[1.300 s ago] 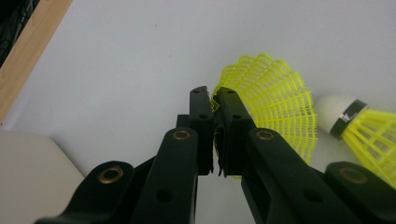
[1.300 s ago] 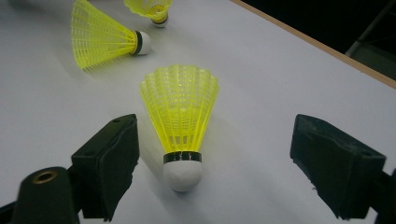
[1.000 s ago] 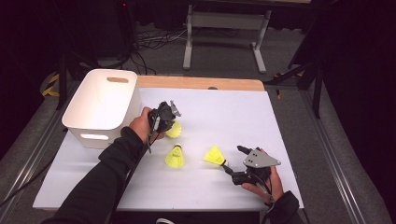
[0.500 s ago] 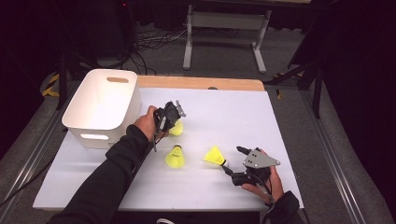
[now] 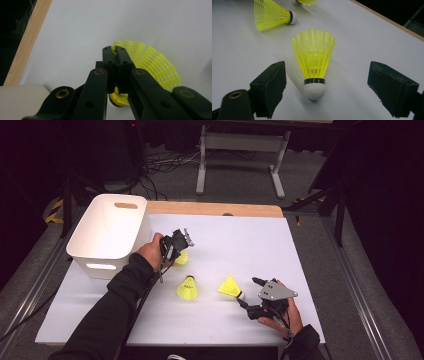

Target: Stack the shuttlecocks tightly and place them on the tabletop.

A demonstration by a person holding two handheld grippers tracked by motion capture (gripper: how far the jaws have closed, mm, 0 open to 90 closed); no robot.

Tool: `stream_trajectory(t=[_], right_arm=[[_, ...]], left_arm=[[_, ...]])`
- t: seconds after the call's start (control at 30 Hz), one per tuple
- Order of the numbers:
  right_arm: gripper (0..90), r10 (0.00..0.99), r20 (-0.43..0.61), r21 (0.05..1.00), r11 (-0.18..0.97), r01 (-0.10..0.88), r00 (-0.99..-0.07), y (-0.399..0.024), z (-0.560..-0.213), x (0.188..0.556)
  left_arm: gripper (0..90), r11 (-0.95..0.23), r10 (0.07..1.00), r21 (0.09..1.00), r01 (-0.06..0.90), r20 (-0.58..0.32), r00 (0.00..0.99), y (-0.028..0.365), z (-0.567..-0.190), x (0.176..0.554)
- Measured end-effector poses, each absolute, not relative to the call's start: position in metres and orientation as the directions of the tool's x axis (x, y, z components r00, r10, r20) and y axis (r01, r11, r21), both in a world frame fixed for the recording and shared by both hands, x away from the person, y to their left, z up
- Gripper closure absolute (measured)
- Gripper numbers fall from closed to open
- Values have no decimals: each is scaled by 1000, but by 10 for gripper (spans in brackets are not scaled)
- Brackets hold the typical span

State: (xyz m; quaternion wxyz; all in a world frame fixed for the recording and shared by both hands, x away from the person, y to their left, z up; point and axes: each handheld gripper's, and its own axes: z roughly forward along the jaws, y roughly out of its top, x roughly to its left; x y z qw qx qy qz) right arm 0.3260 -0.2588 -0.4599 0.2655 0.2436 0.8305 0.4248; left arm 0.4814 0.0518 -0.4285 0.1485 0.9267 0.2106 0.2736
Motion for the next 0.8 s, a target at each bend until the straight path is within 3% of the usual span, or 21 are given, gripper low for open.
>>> stream_trajectory(t=[0.8], right_arm=[[156,634,-241,835,521,177,-735,-260,-460,326]], left_arm=[[747,-856,477,421,299,424,769,33,-437,487]])
